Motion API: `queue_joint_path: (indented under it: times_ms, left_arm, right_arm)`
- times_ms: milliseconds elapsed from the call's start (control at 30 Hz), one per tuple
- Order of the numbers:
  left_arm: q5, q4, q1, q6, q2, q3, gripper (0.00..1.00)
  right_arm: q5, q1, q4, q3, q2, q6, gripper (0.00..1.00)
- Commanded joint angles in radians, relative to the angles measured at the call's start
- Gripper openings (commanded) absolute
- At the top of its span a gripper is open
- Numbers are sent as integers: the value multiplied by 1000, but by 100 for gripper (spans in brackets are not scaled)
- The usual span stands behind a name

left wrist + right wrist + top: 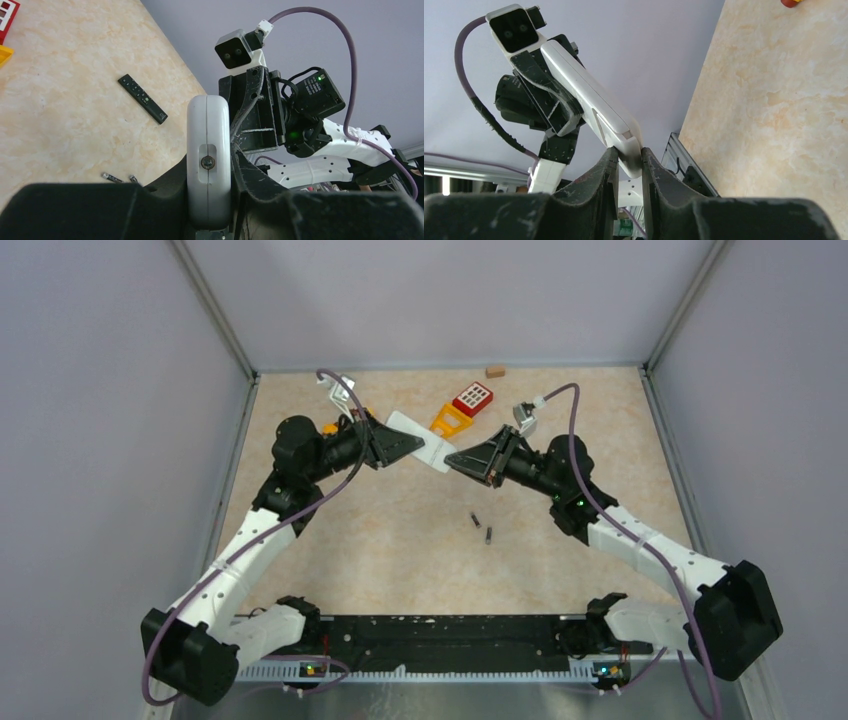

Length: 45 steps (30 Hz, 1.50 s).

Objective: Load the batteries into the remote control
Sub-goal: Remove the battery cover from the remote control, then place the battery cover at the center of the board.

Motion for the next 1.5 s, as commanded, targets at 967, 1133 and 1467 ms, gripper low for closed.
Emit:
queue_joint_path:
  times_ms: [967, 1133, 1467]
  left_arm:
    - [-227, -208, 0, 227, -9, -29, 0]
    - [-144, -215, 0, 279, -29, -54, 0]
    - [5, -132, 0, 296, -36, -75, 0]
  right_arm:
    - [176, -86, -296, -52, -127, -183, 0]
    - [206, -201, -372, -166, -114, -241, 0]
    - [234, -233, -254, -347, 34, -280, 0]
